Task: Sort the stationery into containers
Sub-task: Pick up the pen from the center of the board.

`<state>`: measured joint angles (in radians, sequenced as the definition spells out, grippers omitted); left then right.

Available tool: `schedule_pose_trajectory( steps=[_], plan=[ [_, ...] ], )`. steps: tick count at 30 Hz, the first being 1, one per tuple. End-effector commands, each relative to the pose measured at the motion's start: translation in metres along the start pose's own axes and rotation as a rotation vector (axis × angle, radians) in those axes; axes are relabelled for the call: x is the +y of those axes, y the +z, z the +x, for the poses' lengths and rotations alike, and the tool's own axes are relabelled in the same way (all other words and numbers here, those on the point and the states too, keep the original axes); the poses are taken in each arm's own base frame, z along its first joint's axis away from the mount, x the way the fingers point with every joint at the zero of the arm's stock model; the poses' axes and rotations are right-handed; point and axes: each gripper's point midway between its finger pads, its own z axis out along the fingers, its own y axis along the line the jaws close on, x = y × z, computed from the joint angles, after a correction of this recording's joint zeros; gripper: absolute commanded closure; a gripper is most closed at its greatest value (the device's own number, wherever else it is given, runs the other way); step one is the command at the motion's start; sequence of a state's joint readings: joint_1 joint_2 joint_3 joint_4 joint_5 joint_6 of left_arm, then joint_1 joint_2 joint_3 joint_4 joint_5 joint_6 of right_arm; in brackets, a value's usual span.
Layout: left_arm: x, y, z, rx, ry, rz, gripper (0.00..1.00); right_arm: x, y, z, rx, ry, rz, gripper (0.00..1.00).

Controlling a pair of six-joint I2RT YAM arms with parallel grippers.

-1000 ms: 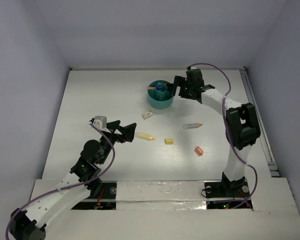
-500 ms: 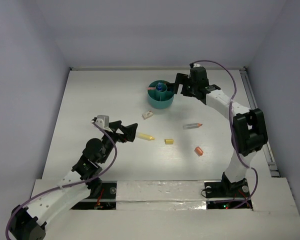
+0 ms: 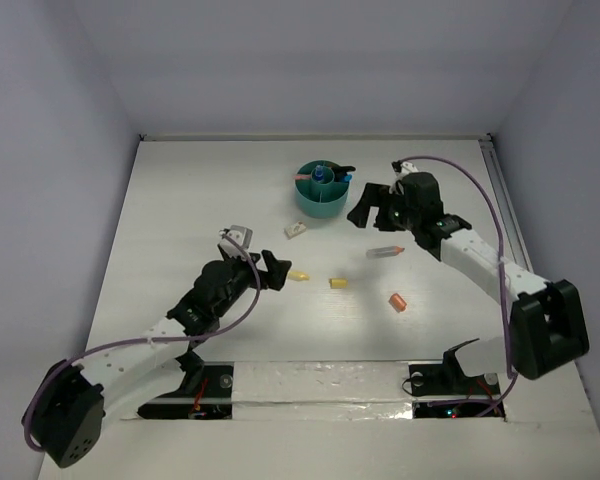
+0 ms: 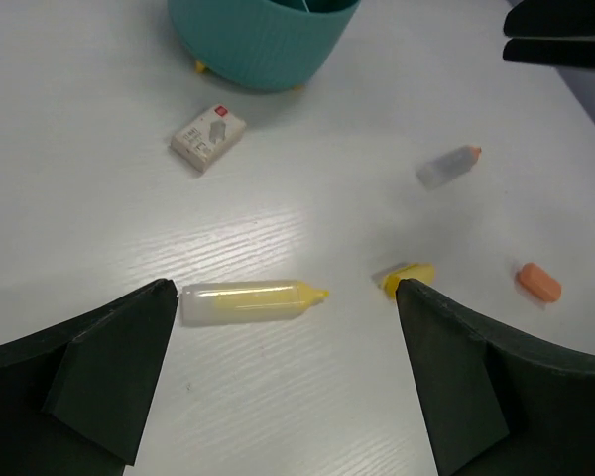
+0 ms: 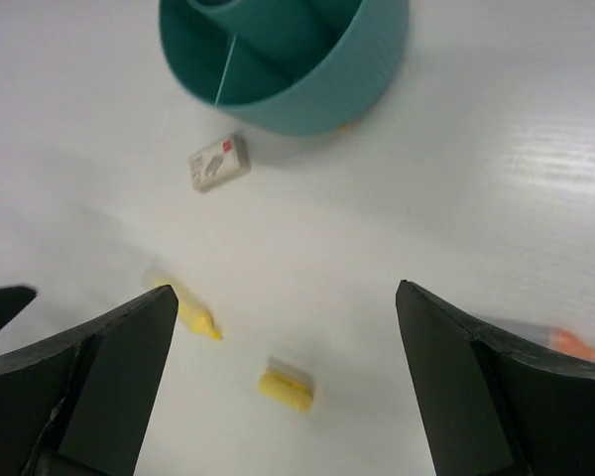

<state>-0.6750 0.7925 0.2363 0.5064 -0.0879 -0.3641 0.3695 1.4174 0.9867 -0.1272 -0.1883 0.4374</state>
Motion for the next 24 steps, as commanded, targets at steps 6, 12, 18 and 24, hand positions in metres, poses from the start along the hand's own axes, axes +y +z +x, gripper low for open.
schedule_pose_trajectory(
  steps=[6,12,18,24],
  plan=[
    [-0.042,0.031,0.008,0.128,0.092,0.131,0.15,0.016,-0.040,0.027,-0.024,-0.009,-0.120,0.02],
    [-0.032,0.037,0.019,0.167,0.205,-0.026,0.15,0.013,-0.056,0.051,-0.005,-0.004,-0.143,0.02],
    [-0.018,0.035,0.023,0.199,0.229,-0.120,0.17,0.013,-0.066,0.063,0.007,-0.004,-0.165,0.02],
    [-0.006,0.035,0.029,0.274,0.218,-0.223,0.21,0.025,-0.071,0.082,0.060,0.009,-0.252,0.02]
  ],
)
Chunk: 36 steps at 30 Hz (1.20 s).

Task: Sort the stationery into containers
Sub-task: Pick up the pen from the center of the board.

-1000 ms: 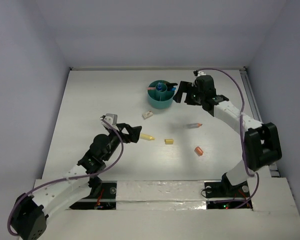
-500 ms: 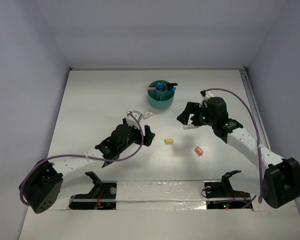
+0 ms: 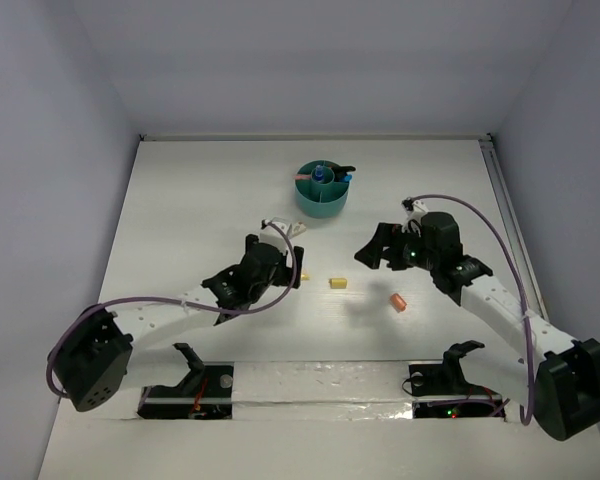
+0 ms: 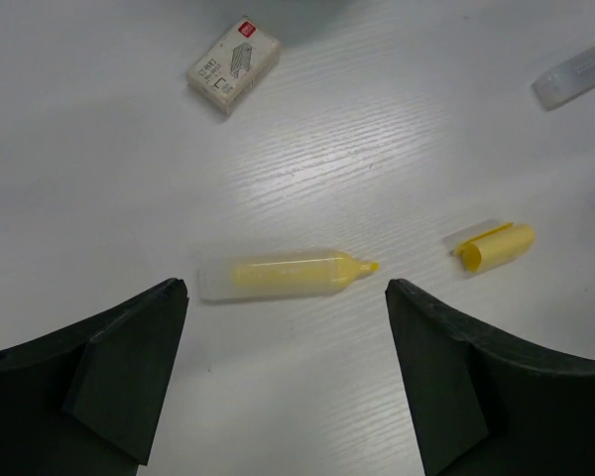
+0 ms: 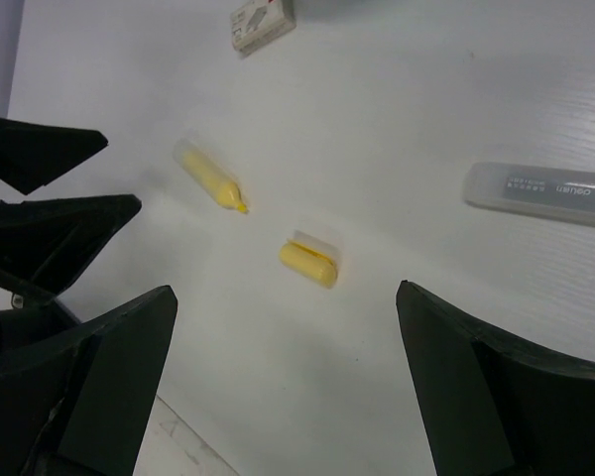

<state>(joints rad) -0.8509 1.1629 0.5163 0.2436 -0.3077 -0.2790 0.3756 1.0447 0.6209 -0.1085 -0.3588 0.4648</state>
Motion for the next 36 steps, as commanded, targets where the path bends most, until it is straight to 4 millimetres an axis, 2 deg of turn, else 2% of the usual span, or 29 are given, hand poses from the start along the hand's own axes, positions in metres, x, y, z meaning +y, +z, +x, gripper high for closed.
schedule_pose_trajectory(
  steps=[1,4,5,6,8,9,10,11,13,14,16,18,19,21,22,23,24,25,26,27,28,29,30,31,32,33,34,35,36],
  plan=[
    [-0.003,0.000,-0.015,0.009,-0.013,-0.029,0.21,0.020,-0.004,0.002,0.002,-0.013,-0.097,0.02],
    [-0.009,0.002,-0.014,0.072,0.044,-0.026,0.20,0.023,-0.009,0.002,-0.007,-0.020,-0.112,0.02],
    [-0.007,0.007,-0.005,0.119,0.065,-0.043,0.20,0.024,-0.012,0.003,-0.013,-0.023,-0.114,0.02],
    [-0.017,0.009,-0.015,0.123,0.066,-0.032,0.20,0.025,-0.013,0.002,-0.015,-0.026,-0.115,0.02],
    [-0.015,0.013,0.007,0.233,0.122,-0.085,0.20,0.027,-0.016,0.001,-0.024,-0.032,-0.125,0.02],
    [-0.019,0.015,-0.002,0.235,0.131,-0.102,0.19,0.027,-0.017,0.002,-0.026,-0.031,-0.128,0.02],
    [-0.012,0.012,0.005,0.281,0.172,-0.150,0.19,0.027,-0.017,0.003,-0.029,-0.032,-0.126,0.02],
    [-0.014,0.013,0.012,0.312,0.202,-0.161,0.18,0.027,-0.019,0.001,-0.041,-0.037,-0.124,0.02],
    [-0.023,0.013,0.002,0.311,0.238,-0.155,0.18,0.026,-0.021,-0.001,-0.057,-0.038,-0.110,0.02],
    [-0.031,0.013,-0.001,0.304,0.241,-0.132,0.18,0.025,-0.022,-0.003,-0.067,-0.037,-0.102,0.02],
    [-0.068,0.015,-0.018,0.242,0.230,0.002,0.18,0.022,-0.030,-0.012,-0.125,-0.038,-0.067,0.02],
    [-0.092,0.014,-0.036,0.178,0.249,0.092,0.18,0.020,-0.039,-0.019,-0.169,-0.028,-0.031,0.02],
    [-0.112,0.016,-0.049,0.126,0.244,0.170,0.18,0.024,-0.054,-0.035,-0.251,-0.036,-0.013,0.02],
    [-0.131,0.023,-0.064,0.078,0.279,0.236,0.17,0.026,-0.070,-0.046,-0.311,-0.029,0.009,0.02],
    [-0.145,0.025,-0.069,0.059,0.286,0.298,0.18,0.031,-0.087,-0.058,-0.387,-0.037,0.015,0.02],
    [-0.152,0.035,-0.063,0.077,0.310,0.314,0.18,0.036,-0.099,-0.065,-0.418,-0.036,0.021,0.02],
    [-0.163,0.038,-0.076,0.048,0.329,0.343,0.18,0.038,-0.108,-0.071,-0.449,-0.044,0.025,0.02],
    [-0.173,0.041,-0.077,0.051,0.340,0.380,0.18,0.037,-0.117,-0.077,-0.486,-0.049,0.048,0.02],
    [-0.182,0.051,-0.066,0.078,0.364,0.400,0.18,0.040,-0.129,-0.082,-0.514,-0.055,0.055,0.02],
    [-0.192,0.055,-0.077,0.052,0.396,0.426,0.18,0.039,-0.134,-0.084,-0.528,-0.063,0.072,0.02],
    [-0.200,0.058,-0.077,0.052,0.409,0.456,0.18,0.037,-0.139,-0.086,-0.544,-0.066,0.091,0.02],
    [-0.203,0.071,-0.064,0.081,0.433,0.459,0.18,0.035,-0.147,-0.089,-0.573,-0.065,0.111,0.02],
    [-0.215,0.075,-0.075,0.058,0.440,0.487,0.18,0.033,-0.150,-0.088,-0.577,-0.065,0.120,0.02],
    [-0.221,0.080,-0.073,0.066,0.469,0.511,0.18,0.032,-0.152,-0.088,-0.582,-0.063,0.129,0.02],
    [-0.223,0.095,-0.058,0.104,0.492,0.506,0.18,0.031,-0.155,-0.088,-0.592,-0.060,0.133,0.02],
    [-0.232,0.101,-0.070,0.079,0.498,0.512,0.18,0.032,-0.160,-0.087,-0.600,-0.059,0.132,0.02],
    [-0.234,0.105,-0.067,0.096,0.515,0.517,0.18,0.033,-0.163,-0.087,-0.604,-0.060,0.129,0.02],
    [-0.234,0.118,-0.051,0.131,0.547,0.515,0.19,0.033,-0.164,-0.085,-0.598,-0.059,0.131,0.02],
    [-0.242,0.122,-0.061,0.111,0.551,0.525,0.19,0.033,-0.165,-0.084,-0.597,-0.062,0.129,0.02]
  ],
)
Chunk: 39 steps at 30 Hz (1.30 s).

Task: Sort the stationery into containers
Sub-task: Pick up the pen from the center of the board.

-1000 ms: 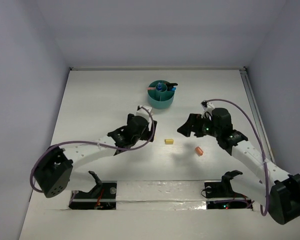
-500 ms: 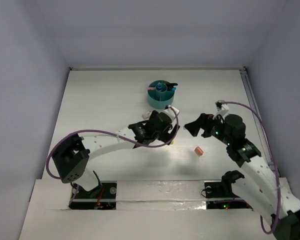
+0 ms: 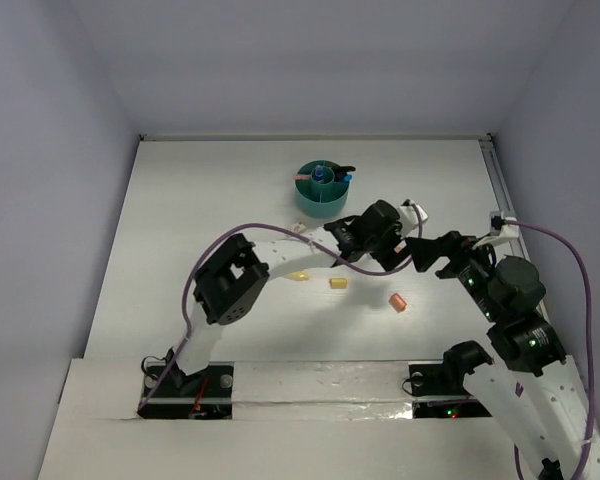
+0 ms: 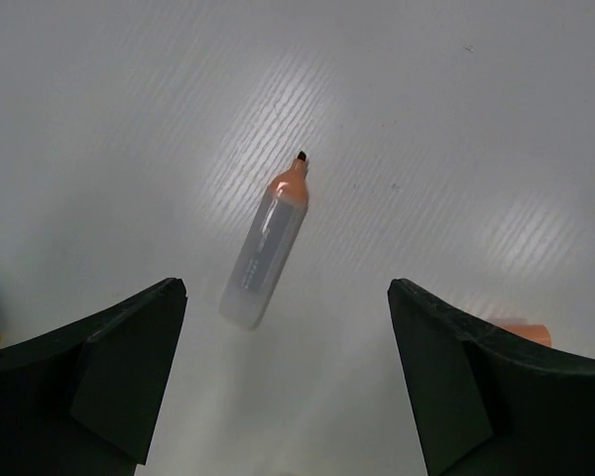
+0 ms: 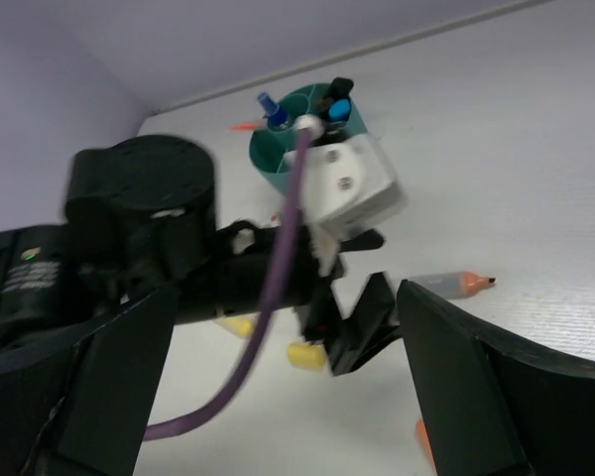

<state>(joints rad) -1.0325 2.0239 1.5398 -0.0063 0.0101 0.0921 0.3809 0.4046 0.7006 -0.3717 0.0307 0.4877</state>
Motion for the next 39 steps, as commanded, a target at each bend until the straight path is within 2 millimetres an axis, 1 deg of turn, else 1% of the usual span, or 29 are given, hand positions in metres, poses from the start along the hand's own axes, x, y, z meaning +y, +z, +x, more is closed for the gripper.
schedule_pose_trajectory(
  steps=[1,2,3,4,5,6,7,8,10,11,12,13,14,15,21,22,23,25,26,27,28,29,31,32,33,34,35,37,39],
  plan=[
    [-0.010,0.011,-0.021,-0.017,0.093,0.065,0.19,0.001,-0.010,-0.009,-0.014,-0.009,0.014,0.02],
    [-0.010,0.022,-0.012,0.007,0.110,0.070,0.20,0.002,-0.011,-0.007,-0.005,-0.010,0.005,0.02],
    [-0.011,0.027,-0.012,0.011,0.117,0.075,0.20,0.002,-0.011,-0.005,0.002,-0.005,0.002,0.02],
    [-0.007,0.030,-0.018,0.006,0.118,0.077,0.20,0.002,-0.011,-0.003,0.008,-0.002,0.000,0.02],
    [-0.008,0.040,-0.007,0.032,0.130,0.086,0.20,0.001,-0.011,0.001,0.018,-0.003,0.000,0.02],
    [-0.004,0.042,-0.013,0.026,0.129,0.086,0.20,0.001,-0.010,0.002,0.025,-0.003,0.002,0.02],
    [-0.006,0.044,-0.008,0.046,0.133,0.100,0.21,0.000,-0.010,0.004,0.028,-0.003,0.006,0.02],
    [-0.001,0.050,0.000,0.066,0.131,0.098,0.21,-0.002,-0.010,0.005,0.032,-0.002,0.011,0.02],
    [-0.003,0.052,0.006,0.076,0.138,0.111,0.21,-0.001,-0.011,0.005,0.028,0.000,0.009,0.02],
    [0.002,0.055,0.011,0.087,0.133,0.106,0.21,0.000,-0.011,0.004,0.024,0.000,0.004,0.02],
    [0.002,0.057,0.015,0.095,0.134,0.109,0.21,0.000,-0.011,0.004,0.024,0.000,0.003,0.02],
    [0.009,0.059,0.018,0.100,0.127,0.101,0.21,0.000,-0.010,0.005,0.027,0.000,0.000,0.02],
    [0.008,0.062,0.023,0.110,0.127,0.105,0.22,0.001,-0.010,0.006,0.033,0.000,-0.004,0.02],
    [0.014,0.063,0.026,0.118,0.120,0.101,0.22,0.000,-0.008,0.008,0.039,0.002,-0.002,0.02],
    [0.010,0.065,0.041,0.152,0.133,0.130,0.27,-0.002,-0.004,0.015,0.056,0.008,-0.001,0.02],
    [0.014,0.065,0.044,0.164,0.130,0.128,0.28,-0.002,-0.003,0.016,0.059,0.008,0.001,0.02],
    [0.014,0.067,0.049,0.177,0.132,0.130,0.30,-0.002,-0.002,0.016,0.060,0.009,0.000,0.02],
    [0.014,0.068,0.052,0.190,0.138,0.135,0.32,-0.001,-0.001,0.015,0.057,0.012,-0.002,0.03],
    [0.013,0.071,0.058,0.205,0.138,0.141,0.35,-0.001,0.000,0.015,0.057,0.014,-0.004,0.03],
    [0.017,0.072,0.061,0.212,0.134,0.141,0.39,-0.001,0.000,0.015,0.056,0.015,-0.003,0.03],
    [0.017,0.072,0.061,0.216,0.134,0.147,0.42,-0.001,0.000,0.015,0.057,0.017,-0.004,0.03],
    [0.016,0.073,0.064,0.221,0.135,0.148,0.49,-0.001,0.000,0.016,0.059,0.017,-0.002,0.03],
    [0.017,0.072,0.070,0.236,0.137,0.144,0.59,-0.002,-0.001,0.015,0.057,0.012,0.001,0.03],
    [0.018,0.070,0.067,0.232,0.136,0.138,0.64,-0.004,-0.001,0.014,0.052,0.010,0.011,0.03],
    [0.019,0.069,0.071,0.238,0.138,0.133,0.72,-0.004,-0.002,0.014,0.051,0.009,0.014,0.03],
    [0.023,0.067,0.070,0.235,0.141,0.111,0.75,-0.004,-0.001,0.014,0.053,0.009,0.015,0.03],
    [0.025,0.062,0.065,0.222,0.145,0.099,0.82,-0.003,-0.002,0.014,0.052,0.010,0.009,0.03],
    [0.030,0.058,0.066,0.216,0.149,0.066,0.86,-0.003,-0.002,0.014,0.054,0.013,0.009,0.03],
    [0.035,0.050,0.053,0.183,0.152,0.037,0.91,-0.003,-0.002,0.014,0.057,0.013,0.010,0.03]
  ],
)
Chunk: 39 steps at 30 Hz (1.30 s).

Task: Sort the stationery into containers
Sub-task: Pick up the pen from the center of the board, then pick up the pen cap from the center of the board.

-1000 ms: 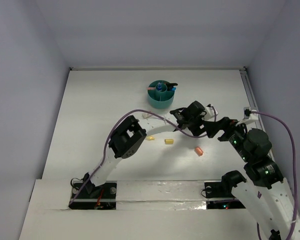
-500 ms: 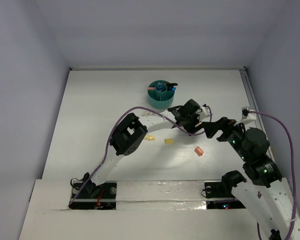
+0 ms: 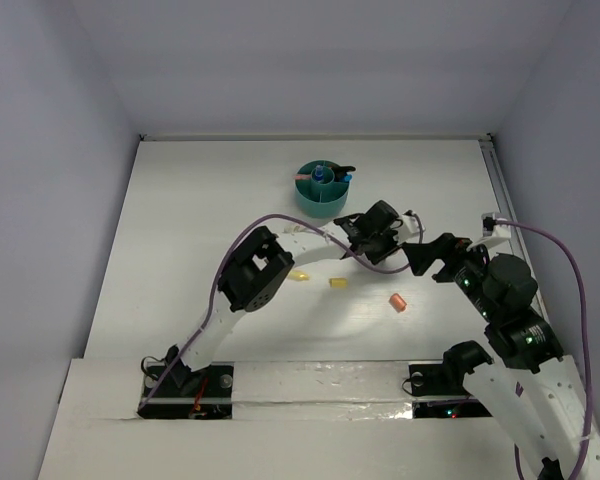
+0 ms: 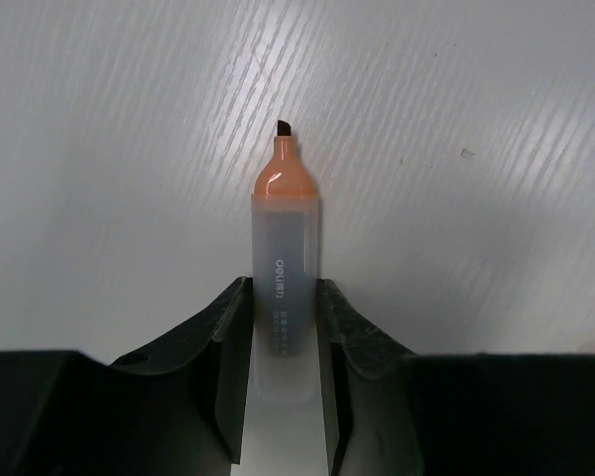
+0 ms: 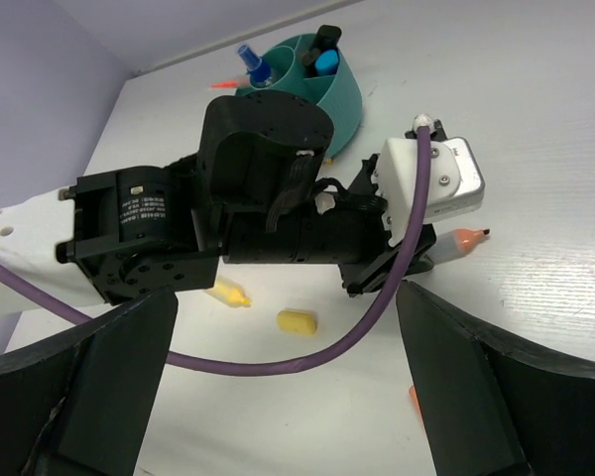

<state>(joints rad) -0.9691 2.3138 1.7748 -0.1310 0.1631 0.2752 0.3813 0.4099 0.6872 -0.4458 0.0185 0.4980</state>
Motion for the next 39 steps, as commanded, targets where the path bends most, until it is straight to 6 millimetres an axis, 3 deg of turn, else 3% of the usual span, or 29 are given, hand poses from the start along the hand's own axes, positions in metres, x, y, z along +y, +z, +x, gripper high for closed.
schedule_pose_trajectory(
  steps=[1,5,6,7,8,10,11,13,14,15,16,17,18,19,20,23,24,25,26,27,28,29,31,33,35,36,39],
  plan=[
    [0.021,-0.024,0.005,0.018,0.011,-0.108,0.92,0.007,-0.002,-0.008,-0.029,0.005,-0.023,0.03],
    [0.027,-0.049,-0.024,-0.085,-0.010,-0.153,0.99,0.007,-0.006,-0.015,-0.048,0.001,-0.015,0.03],
    [0.029,-0.064,-0.040,-0.134,-0.023,-0.166,1.00,0.007,-0.008,-0.017,-0.052,-0.002,-0.013,0.03],
    [0.030,-0.069,-0.042,-0.157,-0.033,-0.181,1.00,0.008,-0.010,-0.020,-0.062,-0.003,-0.015,0.03],
    [0.037,-0.089,-0.061,-0.223,-0.049,-0.201,1.00,0.010,-0.013,-0.026,-0.072,-0.006,-0.018,0.03],
    [0.035,-0.105,-0.072,-0.289,-0.095,-0.202,1.00,0.012,-0.017,-0.029,-0.080,-0.016,-0.023,0.05],
    [0.034,-0.130,-0.091,-0.354,-0.113,-0.203,1.00,0.014,-0.018,-0.030,-0.077,-0.021,-0.032,0.06],
    [0.026,-0.152,-0.100,-0.420,-0.173,-0.178,1.00,0.016,-0.019,-0.029,-0.057,-0.036,-0.036,0.07],
    [0.022,-0.184,-0.118,-0.498,-0.188,-0.162,1.00,0.015,-0.015,-0.024,-0.030,-0.040,-0.028,0.07],
    [0.019,-0.198,-0.122,-0.536,-0.204,-0.155,1.00,0.012,-0.015,-0.019,-0.004,-0.043,-0.015,0.07],
    [0.017,-0.203,-0.112,-0.550,-0.234,-0.160,1.00,0.010,-0.013,-0.016,0.014,-0.047,-0.009,0.08],
    [0.015,-0.232,-0.121,-0.615,-0.268,-0.161,1.00,0.009,-0.012,-0.009,0.039,-0.044,-0.007,0.08],
    [0.017,-0.242,-0.117,-0.636,-0.289,-0.169,1.00,0.013,-0.010,-0.002,0.074,-0.040,-0.033,0.08],
    [0.014,-0.241,-0.099,-0.623,-0.313,-0.170,1.00,0.015,-0.009,0.006,0.107,-0.028,-0.053,0.08],
    [0.010,-0.264,-0.103,-0.674,-0.347,-0.163,1.00,0.019,-0.008,0.013,0.137,-0.023,-0.074,0.08],
    [0.000,-0.274,-0.072,-0.687,-0.413,-0.146,1.00,0.021,0.001,0.049,0.320,-0.004,-0.107,0.12],
    [-0.005,-0.294,-0.073,-0.740,-0.447,-0.126,1.00,0.020,0.002,0.062,0.379,0.000,-0.113,0.15],
    [-0.010,-0.289,-0.055,-0.728,-0.467,-0.120,1.00,0.014,0.008,0.076,0.444,0.009,-0.090,0.20],
    [-0.012,-0.295,-0.049,-0.742,-0.482,-0.113,1.00,0.012,0.009,0.084,0.481,0.017,-0.080,0.21],
    [-0.016,-0.311,-0.048,-0.787,-0.501,-0.103,1.00,0.013,0.008,0.090,0.516,0.028,-0.091,0.23],
    [-0.018,-0.306,-0.029,-0.767,-0.518,-0.106,1.00,0.013,0.010,0.093,0.532,0.035,-0.084,0.28],
    [-0.019,-0.322,-0.028,-0.810,-0.525,-0.109,1.00,0.009,0.013,0.095,0.553,0.037,-0.058,0.31],
    [-0.025,-0.321,-0.008,-0.802,-0.545,-0.101,1.00,-0.001,0.013,0.098,0.599,0.019,0.006,0.35],
    [-0.029,-0.340,-0.004,-0.850,-0.545,-0.091,1.00,-0.016,0.015,0.102,0.651,-0.001,0.110,0.38],
    [-0.034,-0.343,0.008,-0.855,-0.547,-0.084,1.00,-0.026,0.015,0.105,0.697,-0.030,0.163,0.38],
    [-0.037,-0.355,0.007,-0.891,-0.534,-0.071,1.00,-0.035,0.013,0.117,0.780,-0.042,0.212,0.38],
    [-0.043,-0.363,0.015,-0.919,-0.531,-0.053,1.00,-0.049,0.012,0.123,0.930,-0.111,0.294,0.30]
  ],
)
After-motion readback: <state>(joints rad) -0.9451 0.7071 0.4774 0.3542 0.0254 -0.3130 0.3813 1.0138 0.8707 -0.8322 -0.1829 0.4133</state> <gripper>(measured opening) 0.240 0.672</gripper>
